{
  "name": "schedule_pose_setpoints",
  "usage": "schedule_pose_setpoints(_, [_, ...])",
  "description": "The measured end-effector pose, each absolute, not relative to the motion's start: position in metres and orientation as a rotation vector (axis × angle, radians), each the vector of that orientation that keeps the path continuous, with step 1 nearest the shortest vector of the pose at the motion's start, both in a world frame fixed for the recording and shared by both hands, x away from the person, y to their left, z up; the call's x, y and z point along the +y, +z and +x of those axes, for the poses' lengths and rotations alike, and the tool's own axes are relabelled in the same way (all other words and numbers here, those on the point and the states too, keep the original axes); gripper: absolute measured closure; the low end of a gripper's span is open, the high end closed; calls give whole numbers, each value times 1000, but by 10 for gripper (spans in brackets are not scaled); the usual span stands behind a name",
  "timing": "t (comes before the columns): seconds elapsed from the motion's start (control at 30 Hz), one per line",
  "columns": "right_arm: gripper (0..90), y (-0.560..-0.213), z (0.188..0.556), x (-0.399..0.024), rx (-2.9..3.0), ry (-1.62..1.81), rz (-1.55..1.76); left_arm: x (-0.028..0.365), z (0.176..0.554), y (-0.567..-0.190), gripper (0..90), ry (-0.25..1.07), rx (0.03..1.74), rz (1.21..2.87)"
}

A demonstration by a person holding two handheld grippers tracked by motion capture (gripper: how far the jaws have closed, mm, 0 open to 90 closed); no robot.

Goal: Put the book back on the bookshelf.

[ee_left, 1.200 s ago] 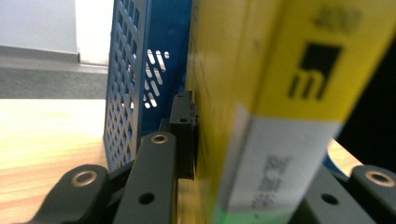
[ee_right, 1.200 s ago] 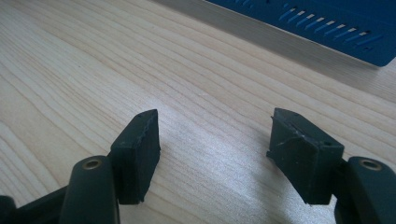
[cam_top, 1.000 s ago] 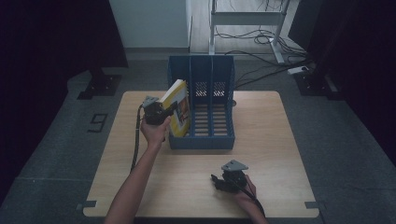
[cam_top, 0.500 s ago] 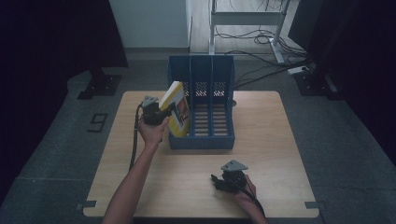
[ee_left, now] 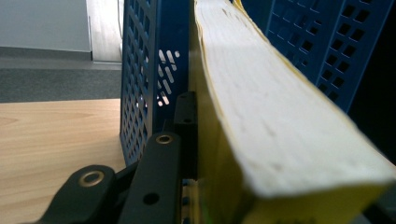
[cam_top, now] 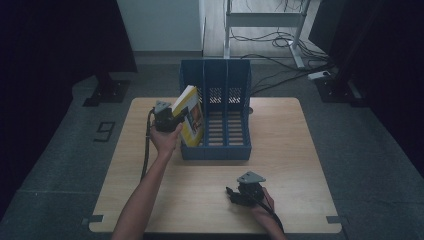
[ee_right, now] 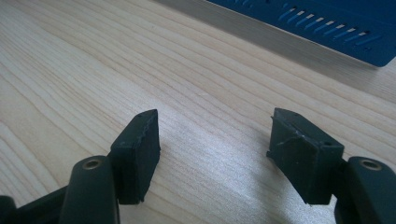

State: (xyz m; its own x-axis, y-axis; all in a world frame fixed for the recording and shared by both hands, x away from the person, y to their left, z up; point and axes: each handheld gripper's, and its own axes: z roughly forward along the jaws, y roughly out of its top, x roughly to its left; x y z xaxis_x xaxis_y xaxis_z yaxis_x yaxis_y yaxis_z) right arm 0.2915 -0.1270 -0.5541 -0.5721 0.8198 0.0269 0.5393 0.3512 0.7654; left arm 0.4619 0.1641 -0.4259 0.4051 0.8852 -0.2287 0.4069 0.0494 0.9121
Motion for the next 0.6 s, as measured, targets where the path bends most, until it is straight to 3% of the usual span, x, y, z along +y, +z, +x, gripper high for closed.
schedule_pose_setpoints(0.6, [327, -554, 292, -128, 2259, 1084, 1207, 160, 480, -421, 755, 577, 1216, 1477])
